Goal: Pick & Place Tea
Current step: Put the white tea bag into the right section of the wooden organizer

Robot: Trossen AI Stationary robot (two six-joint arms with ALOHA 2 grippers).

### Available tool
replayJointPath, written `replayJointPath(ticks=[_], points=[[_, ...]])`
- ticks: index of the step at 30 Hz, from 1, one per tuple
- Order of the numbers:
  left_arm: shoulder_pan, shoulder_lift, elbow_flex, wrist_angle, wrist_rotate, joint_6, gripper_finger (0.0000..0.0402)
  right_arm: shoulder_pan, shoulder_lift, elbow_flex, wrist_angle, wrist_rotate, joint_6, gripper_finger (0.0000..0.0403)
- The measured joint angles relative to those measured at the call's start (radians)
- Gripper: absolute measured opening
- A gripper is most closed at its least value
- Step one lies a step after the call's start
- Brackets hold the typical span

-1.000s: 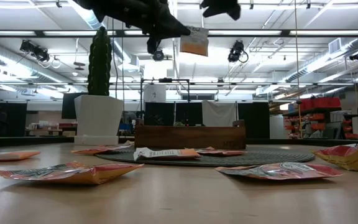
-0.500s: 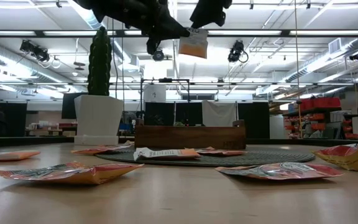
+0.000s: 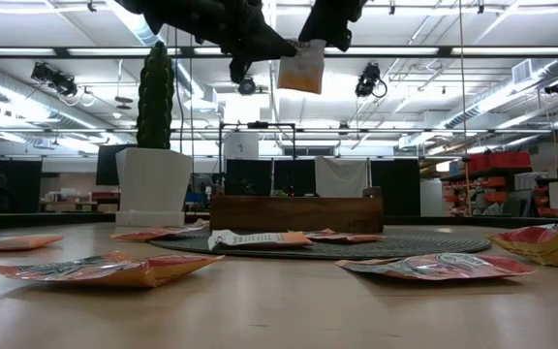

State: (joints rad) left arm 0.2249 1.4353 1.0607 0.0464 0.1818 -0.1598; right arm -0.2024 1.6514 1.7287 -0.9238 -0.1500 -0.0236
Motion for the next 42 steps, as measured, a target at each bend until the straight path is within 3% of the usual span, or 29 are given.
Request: replayJointPath(ticks=[6, 11, 20, 28, 33, 42], points=[[0.000, 0.000, 0.000, 0.002, 0.000, -0.008, 0.0002, 0.000, -0.001, 0.000, 0.002, -0.009, 0.014, 0.0116], [0.003, 0.000, 0.000, 0.002, -0.005, -0.011, 0.0002, 0.001, -0.001, 0.000, -0.002, -0.087, 0.024, 0.0103], [0.008, 0.000, 0.000, 0.001, -0.008, -0.011, 0.0002, 0.003, -0.001, 0.000, -0.009, -0.049, 0.028, 0.0095], [0.008, 0.000, 0.000, 0.001, -0.008, -0.011, 0.0002, 0.003, -0.001, 0.000, -0.014, -0.015, 0.026, 0.0015], [0.008, 0.000, 0.000, 0.001, -0.014, -0.016, 0.0003, 0.003, -0.001, 0.000, -0.021, 0.018, 0.018, 0.0005], [0.023, -0.056, 0.000, -0.087, -0.025, -0.007, 0.0070, -0.006, -0.045, -0.002, -0.080, 0.084, -0.011, 0.0001]])
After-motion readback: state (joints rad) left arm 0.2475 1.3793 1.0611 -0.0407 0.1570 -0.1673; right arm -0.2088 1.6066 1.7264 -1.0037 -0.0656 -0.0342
